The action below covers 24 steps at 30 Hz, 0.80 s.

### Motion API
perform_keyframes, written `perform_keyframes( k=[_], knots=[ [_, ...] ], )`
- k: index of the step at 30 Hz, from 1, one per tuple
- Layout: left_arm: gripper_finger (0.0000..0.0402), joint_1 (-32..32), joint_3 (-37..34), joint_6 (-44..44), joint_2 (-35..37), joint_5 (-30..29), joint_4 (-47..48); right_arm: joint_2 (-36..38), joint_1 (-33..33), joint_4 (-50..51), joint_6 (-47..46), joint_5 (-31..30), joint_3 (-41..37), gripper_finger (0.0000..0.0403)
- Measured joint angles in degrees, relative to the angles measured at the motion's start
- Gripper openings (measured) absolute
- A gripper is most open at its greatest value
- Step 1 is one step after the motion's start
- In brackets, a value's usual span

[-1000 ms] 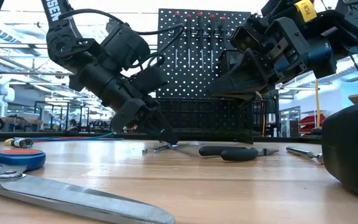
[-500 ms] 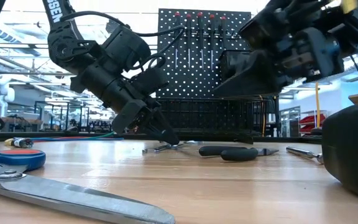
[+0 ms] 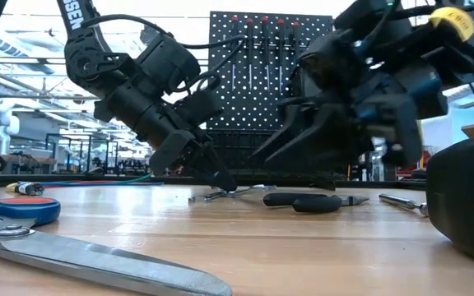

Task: Hang tools onto peg board
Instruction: Put the wrench into the black bin on the pegboard

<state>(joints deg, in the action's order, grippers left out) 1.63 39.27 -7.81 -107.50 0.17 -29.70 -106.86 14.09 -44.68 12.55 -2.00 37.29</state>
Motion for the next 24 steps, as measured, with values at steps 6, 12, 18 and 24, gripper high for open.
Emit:
perform_keyframes(
  k=[6, 12, 18, 24],
  knots=[
    [0.0000, 0.28, 0.00, 0.02, 0.00, 0.90, 0.11, -1.68, 0.44, 10.52, 6.03, -5.75, 6.38, 0.0182],
    [0.0000, 0.28, -0.02, 0.00, -0.04, 1.04, 0.70, 1.29, 0.58, 21.12, 6.41, -7.36, 9.82, 0.0181],
    [0.0000, 0.28, -0.04, 0.02, -0.07, 1.06, 0.70, 4.76, 0.68, 30.69, 6.69, -9.39, 10.06, 0.0179],
    [0.0000, 0.26, -0.07, 0.07, -0.07, 1.08, 0.70, 4.50, 0.61, 36.30, 6.89, -13.26, 10.04, 0.0179]
  ],
)
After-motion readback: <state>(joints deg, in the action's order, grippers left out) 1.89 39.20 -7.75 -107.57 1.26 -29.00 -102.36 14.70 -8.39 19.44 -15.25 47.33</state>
